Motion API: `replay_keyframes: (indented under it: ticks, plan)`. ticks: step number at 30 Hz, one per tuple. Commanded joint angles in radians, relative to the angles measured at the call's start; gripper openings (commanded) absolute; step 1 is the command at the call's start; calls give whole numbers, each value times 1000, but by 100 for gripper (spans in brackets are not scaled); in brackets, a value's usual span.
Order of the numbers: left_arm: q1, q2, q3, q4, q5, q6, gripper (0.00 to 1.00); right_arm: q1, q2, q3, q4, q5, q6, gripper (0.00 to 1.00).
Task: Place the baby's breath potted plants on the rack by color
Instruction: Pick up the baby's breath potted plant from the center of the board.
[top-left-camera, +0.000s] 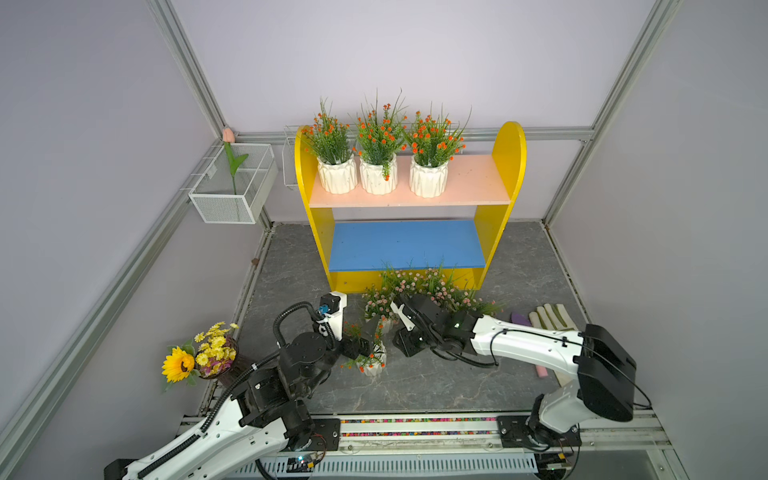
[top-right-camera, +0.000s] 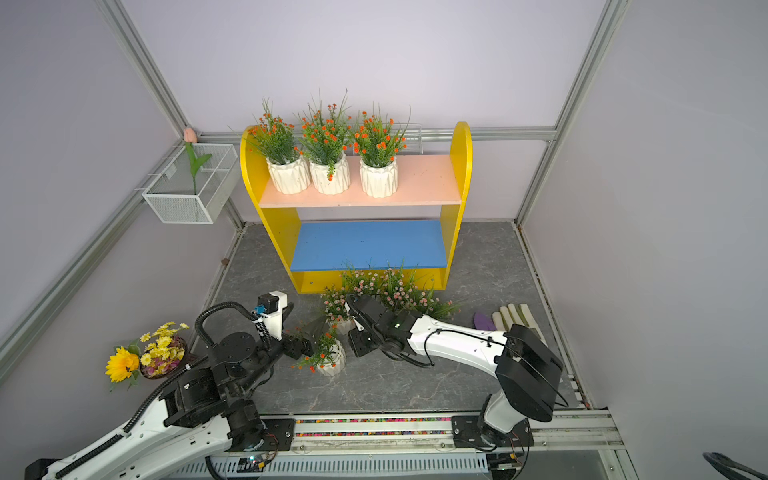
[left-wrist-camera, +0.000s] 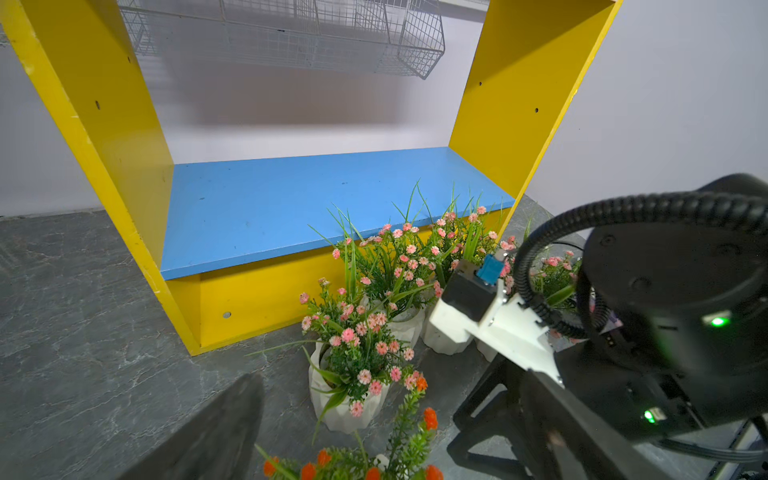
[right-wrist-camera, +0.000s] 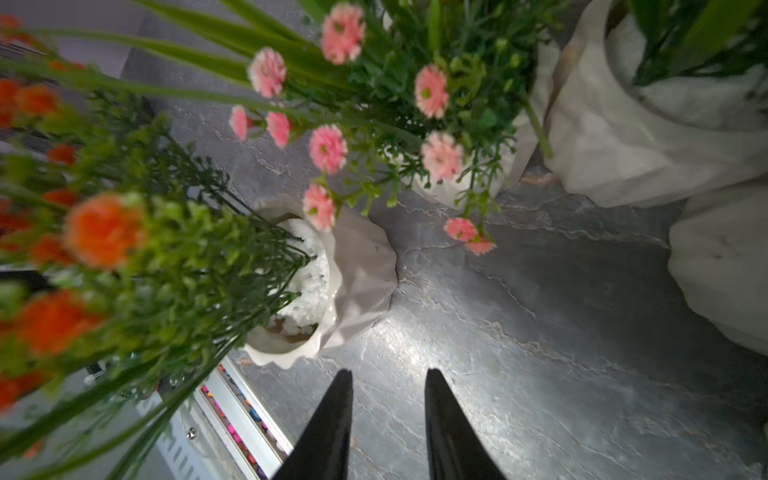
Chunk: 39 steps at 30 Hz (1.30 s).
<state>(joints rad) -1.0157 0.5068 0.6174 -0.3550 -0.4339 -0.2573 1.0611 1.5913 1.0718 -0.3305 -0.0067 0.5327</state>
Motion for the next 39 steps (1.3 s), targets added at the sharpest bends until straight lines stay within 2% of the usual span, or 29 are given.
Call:
replay_keyframes:
  ticks: [1, 17, 25, 39]
  plan:
    - [-3, -13, -13, -45, -16, -29, 99, 22, 34, 47, 31, 43, 35, 33]
    - [-3, -69, -22, -88, -23, -31, 99, 69, 172, 173, -22, 81, 26, 30]
    - [-3, -122, -35, -113, -26, -39, 99, 78, 215, 189, -42, 103, 33, 29]
    - [-3, -119, -27, -124, -30, -43, 100, 79, 273, 220, -66, 111, 38, 25]
